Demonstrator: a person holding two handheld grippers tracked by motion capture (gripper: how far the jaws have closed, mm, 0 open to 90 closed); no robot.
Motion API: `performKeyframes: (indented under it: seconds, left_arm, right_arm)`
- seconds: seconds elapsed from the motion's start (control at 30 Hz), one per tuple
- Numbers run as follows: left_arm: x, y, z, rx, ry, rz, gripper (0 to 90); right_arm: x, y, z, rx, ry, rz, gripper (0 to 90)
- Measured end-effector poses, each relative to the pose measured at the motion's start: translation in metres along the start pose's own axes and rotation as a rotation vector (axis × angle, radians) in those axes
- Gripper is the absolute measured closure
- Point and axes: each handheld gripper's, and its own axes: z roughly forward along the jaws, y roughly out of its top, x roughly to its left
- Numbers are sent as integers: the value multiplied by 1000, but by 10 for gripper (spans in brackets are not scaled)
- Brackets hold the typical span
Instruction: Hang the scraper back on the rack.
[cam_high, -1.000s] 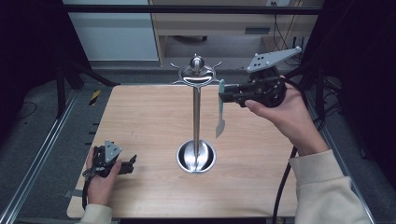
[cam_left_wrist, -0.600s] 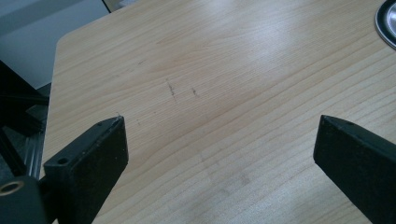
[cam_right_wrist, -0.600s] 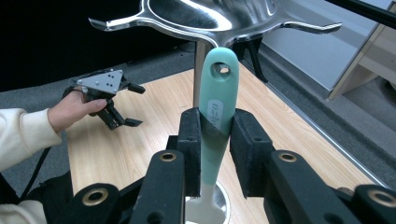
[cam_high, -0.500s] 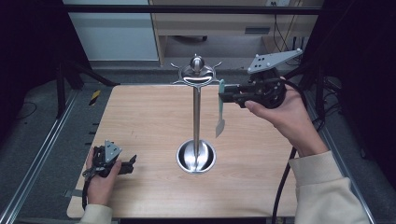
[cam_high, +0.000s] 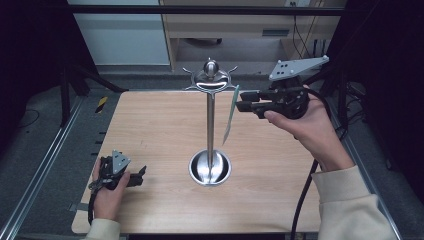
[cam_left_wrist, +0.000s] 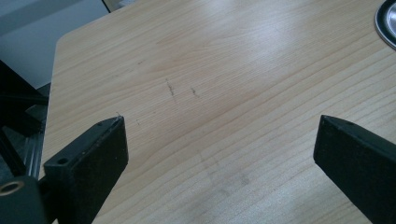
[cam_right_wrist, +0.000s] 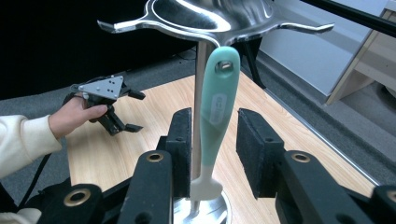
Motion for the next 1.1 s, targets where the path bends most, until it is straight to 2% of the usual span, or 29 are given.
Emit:
performKeyframes:
  seconds: [0.23, 0.43, 0.53, 0.63, 0.8, 0.93, 1.0, 1.1]
  left_arm:
    - [1, 0, 0, -4, 1, -4, 28]
    - [0, 0, 0, 1, -3, 0, 28]
    - [0, 0, 0, 2, -2, 2, 28]
    - [0, 0, -1, 1, -1, 1, 28]
    - [0, -1, 0, 5, -1, 4, 28]
    - [-1, -1, 1, 4, -1, 4, 28]
    - [-1, -1, 0, 3, 0, 4, 28]
    - [-1, -1, 0, 5, 0, 6, 28]
  right_arm:
    - [-2, -8, -3, 8, -49, 6, 609]
    - [0, -18, -4, -7, -138, 0, 439]
    - [-1, -23, -5, -31, -186, 5, 339]
    - [-3, -30, -5, -51, -246, 15, 242]
    - [-5, -46, -4, -70, -317, 31, 123]
    - [-3, -62, -1, -72, -352, 36, 74]
    - [-3, -71, 1, -76, -350, 38, 71]
    - [-1, -86, 2, -74, -372, 47, 71]
